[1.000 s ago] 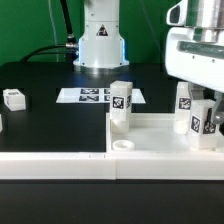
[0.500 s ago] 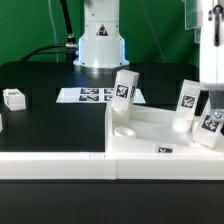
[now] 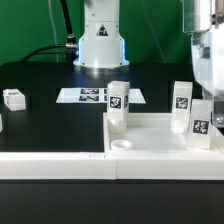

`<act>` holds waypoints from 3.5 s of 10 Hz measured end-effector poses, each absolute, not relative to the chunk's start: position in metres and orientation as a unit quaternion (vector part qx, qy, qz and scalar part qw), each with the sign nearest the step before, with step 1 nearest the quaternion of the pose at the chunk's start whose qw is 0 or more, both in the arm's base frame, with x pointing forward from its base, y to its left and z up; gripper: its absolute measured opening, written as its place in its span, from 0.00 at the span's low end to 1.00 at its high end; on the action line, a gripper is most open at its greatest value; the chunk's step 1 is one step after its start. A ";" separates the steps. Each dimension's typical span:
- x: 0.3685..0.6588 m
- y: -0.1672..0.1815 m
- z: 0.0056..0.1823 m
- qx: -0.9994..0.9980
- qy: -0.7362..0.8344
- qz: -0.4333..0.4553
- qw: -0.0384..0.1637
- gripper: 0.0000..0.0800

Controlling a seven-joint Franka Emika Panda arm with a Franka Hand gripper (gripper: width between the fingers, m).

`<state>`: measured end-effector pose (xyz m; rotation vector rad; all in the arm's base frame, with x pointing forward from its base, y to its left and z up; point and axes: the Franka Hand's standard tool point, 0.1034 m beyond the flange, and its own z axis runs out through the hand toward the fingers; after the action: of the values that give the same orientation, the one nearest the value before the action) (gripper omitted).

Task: Assemble square table

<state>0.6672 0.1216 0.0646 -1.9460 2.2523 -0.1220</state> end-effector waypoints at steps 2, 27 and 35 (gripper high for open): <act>0.665 0.116 0.064 -0.800 0.596 -0.050 0.052 0.81; 0.676 0.109 0.065 -0.696 0.713 -0.043 0.073 0.77; 0.680 0.105 0.070 -0.947 0.309 -0.082 0.011 0.81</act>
Offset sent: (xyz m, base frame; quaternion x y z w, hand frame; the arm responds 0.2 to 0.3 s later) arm 0.0000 0.0000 0.0000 0.0000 0.0000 -0.1938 0.9810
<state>0.6801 0.1046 0.0699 -2.9549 0.9642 -0.2566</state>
